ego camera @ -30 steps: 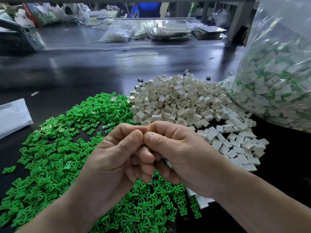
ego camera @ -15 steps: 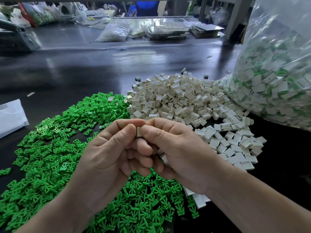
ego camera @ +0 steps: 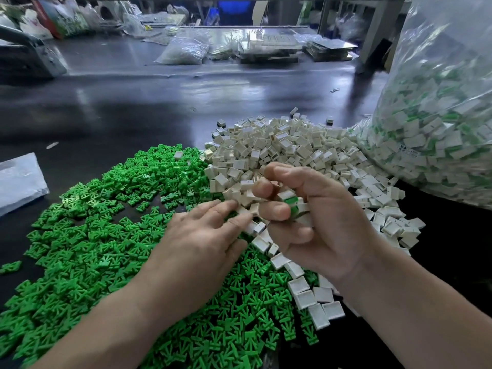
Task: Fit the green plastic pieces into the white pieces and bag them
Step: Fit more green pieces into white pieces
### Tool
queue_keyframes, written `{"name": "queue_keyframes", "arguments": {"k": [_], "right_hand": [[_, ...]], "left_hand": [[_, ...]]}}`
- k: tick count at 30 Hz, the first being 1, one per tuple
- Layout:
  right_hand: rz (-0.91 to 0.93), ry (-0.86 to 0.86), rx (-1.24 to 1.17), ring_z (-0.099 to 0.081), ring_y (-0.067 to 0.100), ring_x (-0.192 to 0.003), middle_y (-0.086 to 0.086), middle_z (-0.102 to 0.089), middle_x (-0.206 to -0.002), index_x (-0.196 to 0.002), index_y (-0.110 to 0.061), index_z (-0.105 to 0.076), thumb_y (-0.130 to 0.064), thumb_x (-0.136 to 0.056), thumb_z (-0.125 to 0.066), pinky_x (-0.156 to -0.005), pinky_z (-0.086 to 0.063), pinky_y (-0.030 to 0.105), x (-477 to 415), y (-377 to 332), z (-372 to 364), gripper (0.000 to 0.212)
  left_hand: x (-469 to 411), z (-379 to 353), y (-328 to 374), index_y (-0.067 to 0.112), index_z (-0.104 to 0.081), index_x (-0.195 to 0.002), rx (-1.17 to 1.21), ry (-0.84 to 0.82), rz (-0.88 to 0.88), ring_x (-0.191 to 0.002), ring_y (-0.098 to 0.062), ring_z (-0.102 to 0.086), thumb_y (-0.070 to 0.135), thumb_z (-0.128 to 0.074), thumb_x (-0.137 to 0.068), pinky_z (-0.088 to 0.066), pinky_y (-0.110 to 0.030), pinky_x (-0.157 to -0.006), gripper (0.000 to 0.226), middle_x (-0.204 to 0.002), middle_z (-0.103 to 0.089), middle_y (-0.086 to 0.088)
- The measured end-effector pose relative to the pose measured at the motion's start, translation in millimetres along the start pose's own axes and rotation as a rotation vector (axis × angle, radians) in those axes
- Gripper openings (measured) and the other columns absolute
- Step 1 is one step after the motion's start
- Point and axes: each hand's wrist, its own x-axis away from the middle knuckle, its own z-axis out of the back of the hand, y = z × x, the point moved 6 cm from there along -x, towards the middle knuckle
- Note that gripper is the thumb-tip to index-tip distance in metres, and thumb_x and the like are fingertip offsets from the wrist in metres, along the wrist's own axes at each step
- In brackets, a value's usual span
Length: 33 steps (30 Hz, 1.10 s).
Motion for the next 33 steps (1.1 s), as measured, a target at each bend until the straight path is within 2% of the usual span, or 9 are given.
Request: {"name": "queue_keyframes", "arguments": {"k": [2, 4, 10, 16, 18, 20, 25, 28, 33], "right_hand": [[-0.008, 0.11, 0.005, -0.053, 0.009, -0.046, 0.005, -0.058, -0.073, -0.091, -0.012, -0.054, -0.004, -0.076, -0.056, -0.028, -0.033, 0.014, -1, -2, 10, 0.017], [-0.001, 0.219, 0.054, -0.052, 0.01, -0.046, 0.007, -0.058, -0.071, -0.092, -0.01, -0.055, 0.002, -0.079, -0.052, -0.029, -0.032, 0.015, -2, -6, 20, 0.018], [0.032, 0.312, 0.164, -0.046, 0.009, -0.044, 0.007, -0.057, -0.071, -0.094, -0.007, -0.058, 0.003, -0.092, -0.046, -0.03, -0.03, 0.017, -3, -11, 30, 0.016], [0.008, 0.307, 0.239, -0.046, 0.011, -0.044, 0.007, -0.059, -0.071, -0.099, -0.006, -0.058, 0.002, -0.092, -0.048, -0.032, -0.031, 0.017, -3, -8, 31, 0.015], [0.001, 0.319, 0.272, -0.046, 0.011, -0.044, 0.008, -0.059, -0.071, -0.099, -0.006, -0.059, 0.002, -0.093, -0.049, -0.032, -0.031, 0.018, -3, -7, 31, 0.014], [-0.006, 0.31, 0.31, -0.046, 0.012, -0.045, 0.008, -0.058, -0.071, -0.098, -0.006, -0.061, 0.001, -0.094, -0.051, -0.032, -0.031, 0.018, -2, -5, 30, 0.012], [-0.042, 0.204, 0.531, -0.044, 0.011, -0.044, 0.001, -0.055, -0.066, -0.089, -0.016, -0.069, -0.01, -0.093, -0.065, -0.034, -0.031, 0.017, -1, 4, 23, 0.008], [-0.051, 0.145, 0.654, -0.045, 0.01, -0.042, -0.003, -0.054, -0.065, -0.089, -0.022, -0.073, -0.024, -0.091, -0.073, -0.035, -0.032, 0.017, 0, 14, 16, 0.003], [0.081, 0.147, 0.776, -0.047, 0.011, -0.043, -0.003, -0.055, -0.066, -0.092, -0.016, -0.071, -0.023, -0.096, -0.066, -0.035, -0.034, 0.019, 0, 15, 10, 0.01]], "left_hand": [[1, 5, 2, 0.041, -0.051, -0.139, -0.026, -0.017, -0.035, -0.138, -0.02, -0.038, 0.052, -0.031, -0.098, -0.033, -0.045, -0.109, 0.047, -0.149, -0.046, 0.007], [0, 11, 3, 0.034, -0.06, -0.132, -0.016, 0.015, -0.062, -0.131, -0.023, -0.048, 0.047, -0.037, -0.096, -0.04, -0.049, -0.102, 0.045, -0.139, -0.057, 0.004], [-1, 6, 18, 0.026, -0.059, -0.134, -0.001, 0.064, -0.237, -0.126, -0.02, -0.053, 0.026, -0.052, -0.094, -0.047, -0.047, -0.095, 0.041, -0.136, -0.06, 0.009], [-1, 17, 10, 0.022, -0.072, -0.113, 0.068, 0.187, -0.177, -0.092, -0.02, -0.059, 0.016, -0.07, -0.088, -0.049, -0.039, -0.08, 0.025, -0.102, -0.072, 0.008], [-1, 18, 9, 0.019, -0.073, -0.112, 0.097, 0.202, -0.154, -0.086, -0.019, -0.06, 0.014, -0.072, -0.086, -0.047, -0.029, -0.078, 0.026, -0.096, -0.071, 0.006], [-1, 21, 6, 0.019, -0.072, -0.113, 0.145, 0.223, -0.103, -0.088, -0.016, -0.059, 0.016, -0.069, -0.088, -0.048, -0.029, -0.078, 0.026, -0.095, -0.069, 0.006], [7, 30, -18, 0.036, -0.071, -0.102, 0.679, 0.351, 0.201, -0.087, 0.002, -0.064, 0.025, -0.073, -0.084, -0.048, -0.007, -0.071, 0.021, -0.09, -0.07, 0.016], [9, 34, -23, 0.03, -0.073, -0.096, 1.112, 0.402, 0.257, -0.074, -0.011, -0.072, 0.022, -0.072, -0.08, -0.053, -0.012, -0.064, 0.018, -0.086, -0.074, 0.003], [10, 36, -9, 0.024, -0.072, -0.099, 1.207, 0.351, 0.158, -0.077, -0.02, -0.073, 0.018, -0.069, -0.08, -0.057, -0.022, -0.068, 0.02, -0.09, -0.074, -0.005]]}}
